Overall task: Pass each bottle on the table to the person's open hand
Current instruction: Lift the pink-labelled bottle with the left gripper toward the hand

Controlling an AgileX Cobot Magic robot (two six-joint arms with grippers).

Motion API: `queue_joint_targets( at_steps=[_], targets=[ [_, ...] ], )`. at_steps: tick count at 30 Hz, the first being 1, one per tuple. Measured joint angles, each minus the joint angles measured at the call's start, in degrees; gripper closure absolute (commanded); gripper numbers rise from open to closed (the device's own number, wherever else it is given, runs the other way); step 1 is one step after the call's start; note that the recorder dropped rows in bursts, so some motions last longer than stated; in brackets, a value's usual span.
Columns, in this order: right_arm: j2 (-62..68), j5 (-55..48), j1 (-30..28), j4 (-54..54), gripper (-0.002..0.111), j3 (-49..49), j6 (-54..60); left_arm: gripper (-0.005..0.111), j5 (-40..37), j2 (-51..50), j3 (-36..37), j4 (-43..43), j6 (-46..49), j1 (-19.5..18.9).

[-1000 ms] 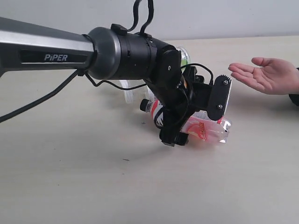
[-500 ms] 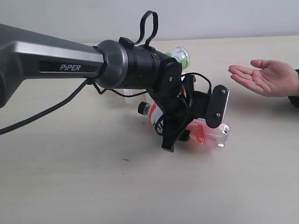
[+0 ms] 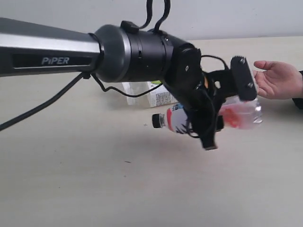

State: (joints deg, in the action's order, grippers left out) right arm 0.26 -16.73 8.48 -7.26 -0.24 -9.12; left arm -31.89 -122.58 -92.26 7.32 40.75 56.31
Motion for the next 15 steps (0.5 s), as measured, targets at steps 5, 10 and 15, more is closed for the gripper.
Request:
queue_joint_targets(
  at_steps=[5, 10, 15],
  targets=[
    [0.00, 0.00, 0.00, 0.00, 0.108, 0.00, 0.00, 0.107, -3.31, 2.36, -7.82, 0.09, -24.89, 0.92],
    [0.00, 0.00, 0.00, 0.00, 0.108, 0.00, 0.00, 0.107, -7.67, 2.40, -16.95, 0.81, -45.16, 0.92],
    [0.00, 0.00, 0.00, 0.00, 0.108, 0.00, 0.00, 0.107, -8.53, 2.26, -24.77, 4.76, -54.39, 0.92]
  ],
)
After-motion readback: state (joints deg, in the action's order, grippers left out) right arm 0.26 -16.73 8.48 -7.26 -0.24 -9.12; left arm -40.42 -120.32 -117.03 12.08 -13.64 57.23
